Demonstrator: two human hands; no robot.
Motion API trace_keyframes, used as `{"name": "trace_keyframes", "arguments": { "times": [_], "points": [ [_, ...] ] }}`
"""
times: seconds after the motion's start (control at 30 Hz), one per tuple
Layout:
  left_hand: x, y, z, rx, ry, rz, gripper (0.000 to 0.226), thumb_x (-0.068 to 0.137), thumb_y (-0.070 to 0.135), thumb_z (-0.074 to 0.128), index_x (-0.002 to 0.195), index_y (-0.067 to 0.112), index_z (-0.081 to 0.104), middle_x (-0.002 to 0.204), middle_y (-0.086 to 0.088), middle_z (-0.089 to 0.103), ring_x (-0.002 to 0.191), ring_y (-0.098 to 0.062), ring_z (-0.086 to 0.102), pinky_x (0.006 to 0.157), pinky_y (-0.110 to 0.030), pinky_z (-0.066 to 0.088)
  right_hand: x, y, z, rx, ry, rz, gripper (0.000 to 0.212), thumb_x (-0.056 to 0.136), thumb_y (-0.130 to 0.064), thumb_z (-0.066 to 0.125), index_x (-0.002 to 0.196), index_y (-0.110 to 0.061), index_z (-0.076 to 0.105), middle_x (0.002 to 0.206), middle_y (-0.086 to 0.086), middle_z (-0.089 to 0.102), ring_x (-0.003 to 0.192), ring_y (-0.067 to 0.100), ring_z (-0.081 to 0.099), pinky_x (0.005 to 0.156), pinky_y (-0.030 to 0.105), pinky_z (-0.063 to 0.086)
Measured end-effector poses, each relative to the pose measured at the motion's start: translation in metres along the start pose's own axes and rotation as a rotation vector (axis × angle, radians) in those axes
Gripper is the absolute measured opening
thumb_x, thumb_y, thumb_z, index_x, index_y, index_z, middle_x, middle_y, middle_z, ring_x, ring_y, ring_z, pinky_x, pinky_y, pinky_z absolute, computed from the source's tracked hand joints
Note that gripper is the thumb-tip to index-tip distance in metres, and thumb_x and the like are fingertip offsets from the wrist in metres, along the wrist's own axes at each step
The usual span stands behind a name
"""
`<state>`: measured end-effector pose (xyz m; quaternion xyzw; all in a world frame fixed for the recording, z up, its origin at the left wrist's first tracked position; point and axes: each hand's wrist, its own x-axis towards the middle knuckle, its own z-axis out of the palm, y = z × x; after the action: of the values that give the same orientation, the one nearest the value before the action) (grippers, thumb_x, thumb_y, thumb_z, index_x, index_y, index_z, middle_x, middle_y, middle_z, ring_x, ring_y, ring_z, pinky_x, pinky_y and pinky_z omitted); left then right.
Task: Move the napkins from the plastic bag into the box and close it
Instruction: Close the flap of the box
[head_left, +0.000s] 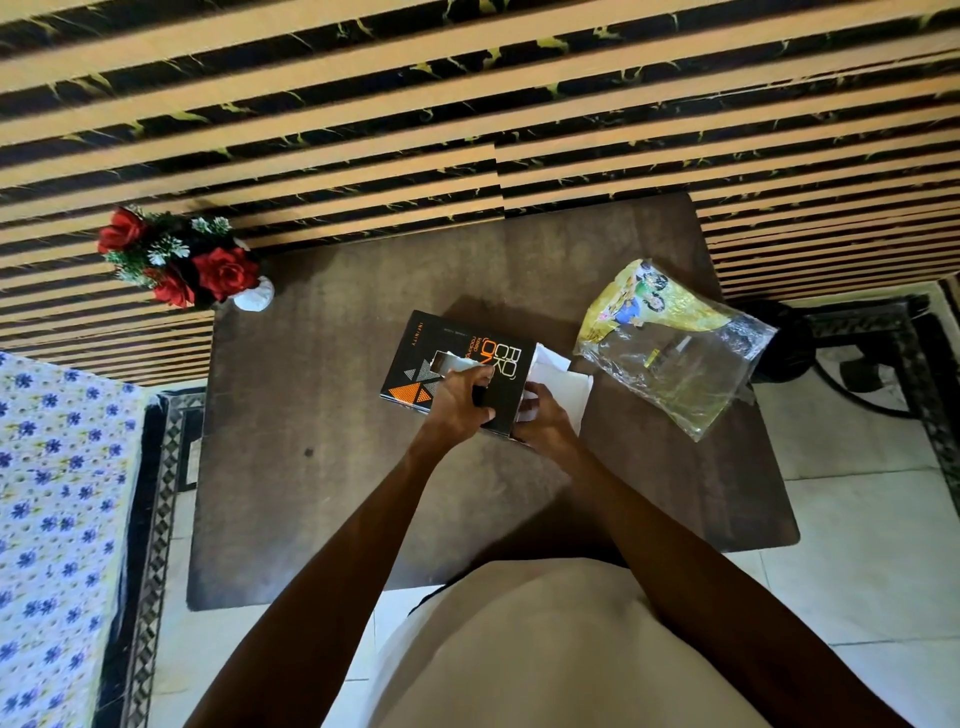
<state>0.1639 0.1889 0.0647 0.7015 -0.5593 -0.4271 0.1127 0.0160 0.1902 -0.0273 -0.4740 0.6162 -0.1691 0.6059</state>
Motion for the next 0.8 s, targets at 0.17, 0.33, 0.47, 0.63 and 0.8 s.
{"name": "trace_keyframes", "arguments": {
  "times": [0.17,0.33,0.47,0.63,0.8],
  "points": [
    [0.005,-0.006,0.009,0.074,0.073,-0.052,0.058,0.076,0.005,0.075,0.129,0.008,0.053,0.130,-0.013,0.060,0.123,-0.027,0.055,0.100,-0.034,0.047,-0.001,-0.012,-0.027,-0.181,0.303,0.073,0.039,0.079,-0.015,0.076,0.116,-0.009,0.063,0.117,0.013,0.069,0.106,0.027,0.067,0.094,0.034,0.050],
    [-0.004,-0.008,0.022,0.326,0.158,0.004,0.089,0.065,0.034,0.082,0.139,0.020,0.034,0.143,-0.010,0.034,0.135,-0.031,0.031,0.110,-0.048,0.031,-0.002,-0.013,-0.050,-0.434,0.506,-0.056,0.061,0.076,-0.009,0.071,0.133,-0.010,0.050,0.143,0.019,0.046,0.132,0.040,0.043,0.107,0.046,0.041],
    [-0.014,-0.016,0.049,0.646,0.024,0.010,0.115,0.062,0.063,0.073,0.150,0.029,0.007,0.159,-0.014,0.013,0.147,-0.036,0.010,0.115,-0.061,0.004,0.023,-0.034,-0.061,-0.547,0.290,-0.184,0.064,0.082,-0.017,0.070,0.141,-0.020,0.044,0.133,0.014,0.060,0.122,0.034,0.056,0.099,0.043,0.047],
    [-0.014,-0.012,0.066,0.554,0.232,-0.039,0.079,0.082,0.052,0.056,0.147,0.025,0.019,0.151,-0.014,0.034,0.144,-0.035,0.023,0.114,-0.068,0.007,0.046,-0.057,-0.059,-0.773,0.046,-0.185,0.011,0.087,-0.028,0.066,0.086,-0.017,0.063,0.096,0.018,0.073,0.086,0.030,0.066,0.066,0.030,0.042],
    [-0.001,-0.008,0.067,0.491,0.326,-0.130,0.078,0.079,0.033,0.064,0.143,0.021,0.021,0.124,-0.008,0.054,0.124,-0.028,0.046,0.111,-0.070,0.015,0.044,-0.039,-0.056,-0.594,-0.375,-0.010,0.041,0.083,0.004,0.058,0.121,-0.011,0.063,0.117,0.010,0.067,0.108,0.025,0.064,0.089,0.033,0.051]
  ]
}}
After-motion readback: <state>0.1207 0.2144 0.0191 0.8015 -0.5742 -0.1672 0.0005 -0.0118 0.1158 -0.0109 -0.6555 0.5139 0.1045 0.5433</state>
